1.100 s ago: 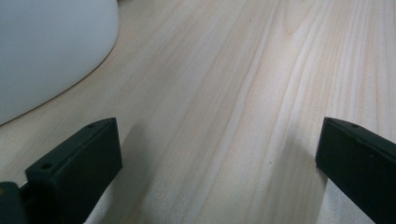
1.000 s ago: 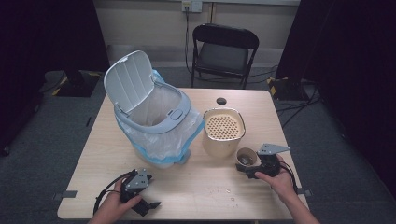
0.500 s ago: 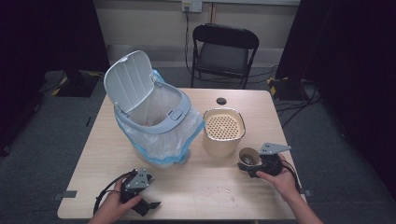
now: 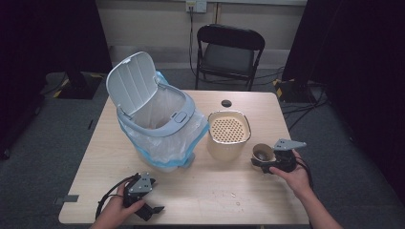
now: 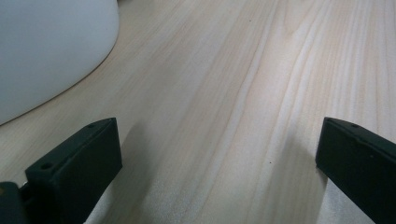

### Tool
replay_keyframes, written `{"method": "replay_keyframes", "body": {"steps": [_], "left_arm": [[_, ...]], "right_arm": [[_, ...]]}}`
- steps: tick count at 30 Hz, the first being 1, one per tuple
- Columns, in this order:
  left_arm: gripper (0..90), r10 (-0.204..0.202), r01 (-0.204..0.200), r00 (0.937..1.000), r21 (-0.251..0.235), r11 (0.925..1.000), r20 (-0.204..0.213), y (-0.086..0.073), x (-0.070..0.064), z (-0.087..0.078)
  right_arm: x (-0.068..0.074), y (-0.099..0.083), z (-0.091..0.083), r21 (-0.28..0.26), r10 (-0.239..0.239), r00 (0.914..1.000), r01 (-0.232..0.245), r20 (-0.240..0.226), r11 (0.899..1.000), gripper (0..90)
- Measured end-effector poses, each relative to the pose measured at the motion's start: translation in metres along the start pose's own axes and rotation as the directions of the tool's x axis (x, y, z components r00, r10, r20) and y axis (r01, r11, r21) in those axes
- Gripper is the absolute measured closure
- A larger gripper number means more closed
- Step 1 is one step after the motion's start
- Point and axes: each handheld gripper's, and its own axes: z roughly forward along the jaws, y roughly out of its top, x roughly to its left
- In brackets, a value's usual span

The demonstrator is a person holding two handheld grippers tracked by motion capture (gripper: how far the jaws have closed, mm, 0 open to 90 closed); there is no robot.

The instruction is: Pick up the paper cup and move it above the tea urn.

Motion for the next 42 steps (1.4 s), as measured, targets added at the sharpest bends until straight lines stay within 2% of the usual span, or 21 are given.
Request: {"method": "replay_keyframes", "body": {"steps": [4, 13, 20, 34, 39, 42], "left_arm": [[0.0, -0.003, 0.003, 1.0, -0.002, 1.0, 0.0, 0.0, 0.0, 0.0], [0.0, -0.003, 0.003, 1.0, -0.003, 1.0, 0.0, 0.0, 0.0, 0.0], [0.0, -0.003, 0.003, 1.0, -0.003, 1.0, 0.0, 0.0, 0.0, 0.0], [0.0, 0.001, -0.001, 1.0, 0.0, 1.0, 0.0, 0.0, 0.0, 0.0], [0.0, -0.003, 0.003, 1.0, -0.003, 1.0, 0.0, 0.0, 0.0, 0.0], [0.0, -0.003, 0.003, 1.0, -0.003, 1.0, 0.0, 0.0, 0.0, 0.0]], "right_arm": [[-0.01, 0.005, 0.002, -0.006, 0.003, 0.9999, -0.003, 0.013, 1.0, 26.1], [-0.036, 0.028, 0.008, -0.01, -0.037, 0.9987, 0.038, 0.033, 0.999, 26.3], [-0.051, 0.04, 0.014, -0.028, -0.036, 0.9986, 0.037, 0.04, 0.999, 26.5], [-0.072, 0.059, 0.027, -0.018, -0.04, 0.9977, 0.041, 0.054, 0.999, 26.6], [-0.08, 0.065, 0.032, -0.04, -0.025, 0.9984, 0.027, 0.051, 0.999, 26.8], [-0.084, 0.071, 0.037, -0.034, -0.033, 0.9976, 0.035, 0.06, 0.999, 26.9]]}}
